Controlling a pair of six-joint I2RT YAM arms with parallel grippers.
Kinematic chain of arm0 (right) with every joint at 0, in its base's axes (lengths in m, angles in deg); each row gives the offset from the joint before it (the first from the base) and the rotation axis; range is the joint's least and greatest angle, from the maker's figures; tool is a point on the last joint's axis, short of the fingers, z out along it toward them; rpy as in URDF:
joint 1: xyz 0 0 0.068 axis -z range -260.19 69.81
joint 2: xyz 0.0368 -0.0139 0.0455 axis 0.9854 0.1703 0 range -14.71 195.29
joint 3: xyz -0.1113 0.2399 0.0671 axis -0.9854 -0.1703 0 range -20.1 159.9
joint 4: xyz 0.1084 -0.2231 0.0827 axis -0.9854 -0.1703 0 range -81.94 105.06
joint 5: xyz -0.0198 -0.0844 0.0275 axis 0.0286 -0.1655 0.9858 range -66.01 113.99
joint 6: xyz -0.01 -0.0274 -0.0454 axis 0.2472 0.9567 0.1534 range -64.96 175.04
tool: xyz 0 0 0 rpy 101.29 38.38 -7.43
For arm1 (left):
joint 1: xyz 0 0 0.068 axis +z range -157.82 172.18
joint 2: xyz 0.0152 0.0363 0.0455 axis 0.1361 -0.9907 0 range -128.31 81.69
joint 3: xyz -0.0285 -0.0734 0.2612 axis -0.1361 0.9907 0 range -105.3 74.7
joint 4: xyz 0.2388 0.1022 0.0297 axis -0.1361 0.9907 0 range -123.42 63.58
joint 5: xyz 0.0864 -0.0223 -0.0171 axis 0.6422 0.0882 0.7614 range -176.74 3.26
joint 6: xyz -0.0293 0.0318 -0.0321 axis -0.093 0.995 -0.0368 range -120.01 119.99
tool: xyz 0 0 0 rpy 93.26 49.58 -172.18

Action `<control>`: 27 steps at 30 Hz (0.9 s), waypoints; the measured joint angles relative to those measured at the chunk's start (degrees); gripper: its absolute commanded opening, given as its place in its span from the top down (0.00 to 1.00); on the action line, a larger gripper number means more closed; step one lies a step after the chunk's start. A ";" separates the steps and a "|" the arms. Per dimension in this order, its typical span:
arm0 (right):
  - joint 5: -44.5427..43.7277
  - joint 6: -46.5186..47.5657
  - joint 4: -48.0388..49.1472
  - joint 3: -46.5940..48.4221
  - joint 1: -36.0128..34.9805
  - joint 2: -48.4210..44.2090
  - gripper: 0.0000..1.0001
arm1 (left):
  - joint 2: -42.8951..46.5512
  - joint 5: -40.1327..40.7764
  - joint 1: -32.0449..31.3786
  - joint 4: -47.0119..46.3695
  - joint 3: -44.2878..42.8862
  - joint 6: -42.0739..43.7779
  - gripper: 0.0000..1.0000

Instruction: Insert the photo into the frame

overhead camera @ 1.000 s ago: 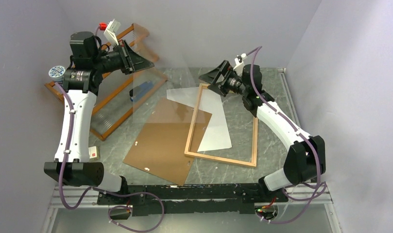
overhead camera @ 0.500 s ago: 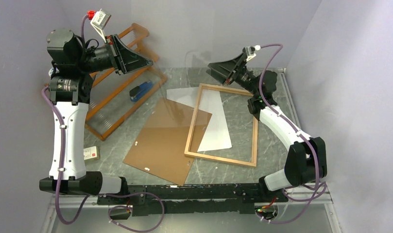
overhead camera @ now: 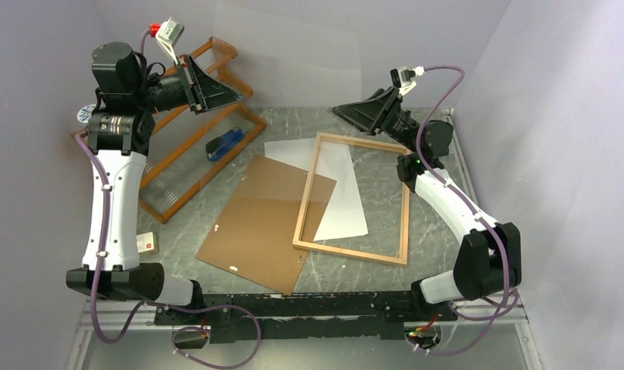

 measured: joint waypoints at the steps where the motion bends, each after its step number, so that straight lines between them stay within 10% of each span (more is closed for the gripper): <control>1: 0.22 0.96 -1.27 0.00 0.04 -0.44 0.76 | -0.02 0.28 0.00 -0.02 0.07 -0.17 0.97; 4: 0.59 4.04 -5.90 0.00 0.09 -2.01 0.98 | -0.02 1.05 0.00 -0.11 0.59 -0.48 0.88; 12: 1.16 12.59 -21.88 -0.68 0.85 -5.70 1.00 | -0.02 8.35 0.07 4.90 3.19 3.87 0.13; 27: -9.35 26.60 -56.48 -4.87 2.16 6.43 1.00 | -6.23 35.28 0.15 13.97 23.43 12.90 0.09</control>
